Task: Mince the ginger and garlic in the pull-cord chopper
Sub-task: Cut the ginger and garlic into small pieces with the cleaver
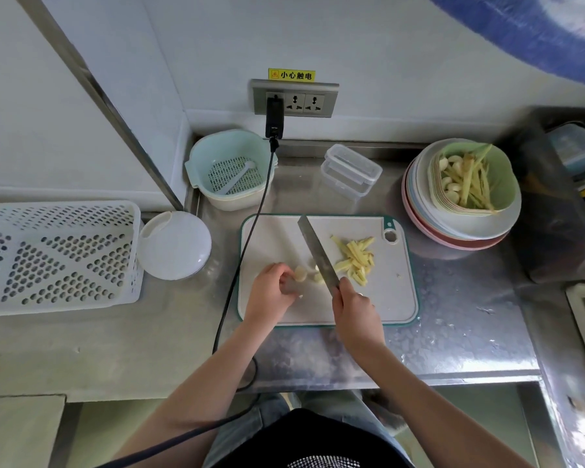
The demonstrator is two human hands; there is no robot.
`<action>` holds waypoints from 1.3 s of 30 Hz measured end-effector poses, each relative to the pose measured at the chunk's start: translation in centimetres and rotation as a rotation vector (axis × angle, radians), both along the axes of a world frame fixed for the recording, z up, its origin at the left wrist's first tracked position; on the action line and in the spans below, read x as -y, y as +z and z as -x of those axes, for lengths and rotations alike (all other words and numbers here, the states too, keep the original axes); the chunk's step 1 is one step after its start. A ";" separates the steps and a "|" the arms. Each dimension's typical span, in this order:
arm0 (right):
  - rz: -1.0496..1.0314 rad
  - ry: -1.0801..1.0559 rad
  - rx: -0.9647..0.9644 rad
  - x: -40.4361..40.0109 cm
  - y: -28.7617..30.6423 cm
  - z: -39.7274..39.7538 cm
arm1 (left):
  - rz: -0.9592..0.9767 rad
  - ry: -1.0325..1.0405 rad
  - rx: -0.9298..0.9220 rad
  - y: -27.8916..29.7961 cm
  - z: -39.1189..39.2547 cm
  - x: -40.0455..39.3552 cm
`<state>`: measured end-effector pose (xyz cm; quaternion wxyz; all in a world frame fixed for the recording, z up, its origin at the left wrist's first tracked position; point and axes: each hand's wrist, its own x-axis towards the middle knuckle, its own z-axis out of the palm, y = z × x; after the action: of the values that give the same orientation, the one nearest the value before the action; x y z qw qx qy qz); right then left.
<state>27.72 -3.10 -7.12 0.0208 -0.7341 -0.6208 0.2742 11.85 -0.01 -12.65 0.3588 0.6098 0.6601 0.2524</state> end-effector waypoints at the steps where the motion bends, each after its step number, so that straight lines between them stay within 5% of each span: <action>1: -0.007 0.012 -0.013 0.0 0.1 0.1 | 0.000 0.011 0.007 0.0 0.0 0.1; 20: -0.055 -0.173 -0.126 -1.0 0.4 -2.0 | -0.075 -0.047 0.036 0.6 -4.2 -1.2; 32: 0.022 -0.153 -0.146 -0.9 -0.3 -2.8 | -0.111 -0.087 -0.157 0.7 -6.2 -1.0; 39: 0.017 -0.142 -0.183 -0.9 0.2 -1.9 | -0.077 -0.062 -0.022 0.7 -4.7 -0.3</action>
<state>29.65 -2.22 -6.95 0.0905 -0.7484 -0.5605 0.3430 16.53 0.30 -11.94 0.3355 0.6461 0.6346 0.2594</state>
